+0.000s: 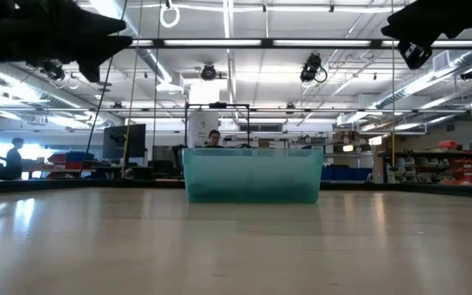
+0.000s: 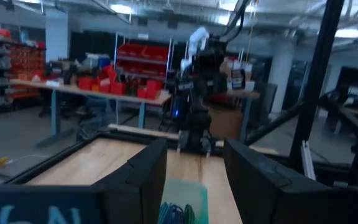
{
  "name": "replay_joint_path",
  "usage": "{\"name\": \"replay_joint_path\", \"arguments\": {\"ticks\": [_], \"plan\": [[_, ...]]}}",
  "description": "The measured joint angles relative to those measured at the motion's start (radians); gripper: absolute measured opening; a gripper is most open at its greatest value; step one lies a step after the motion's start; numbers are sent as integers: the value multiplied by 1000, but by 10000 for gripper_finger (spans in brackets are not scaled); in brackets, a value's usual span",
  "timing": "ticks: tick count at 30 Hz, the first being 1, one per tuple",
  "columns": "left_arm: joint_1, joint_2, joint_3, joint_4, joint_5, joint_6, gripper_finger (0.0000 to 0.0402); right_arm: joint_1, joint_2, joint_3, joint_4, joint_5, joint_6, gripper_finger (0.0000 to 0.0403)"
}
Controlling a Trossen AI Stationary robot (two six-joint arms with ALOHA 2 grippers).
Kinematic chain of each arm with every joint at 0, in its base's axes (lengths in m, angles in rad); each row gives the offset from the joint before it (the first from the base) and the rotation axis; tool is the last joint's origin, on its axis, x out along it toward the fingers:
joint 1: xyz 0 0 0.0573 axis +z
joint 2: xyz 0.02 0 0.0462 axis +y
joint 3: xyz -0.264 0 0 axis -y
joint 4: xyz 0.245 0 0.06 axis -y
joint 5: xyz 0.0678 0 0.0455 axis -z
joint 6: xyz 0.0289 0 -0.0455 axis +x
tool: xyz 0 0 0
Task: Pick and place USB-C Cables
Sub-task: Return to Home Position
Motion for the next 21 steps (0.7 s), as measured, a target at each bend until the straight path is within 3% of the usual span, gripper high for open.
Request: {"name": "replay_joint_path", "arguments": {"ticks": [4,12,21], "plan": [[0,-68,-75,41,-2,-2,166,0,-46,-82,109,-32,-26,83],[-2,-92,-74,-12,0,24,166,0,-146,-232,256,-78,-59,83],[-2,-99,-75,-113,-4,24,163,0,-313,-319,240,-114,-68,83]]}}
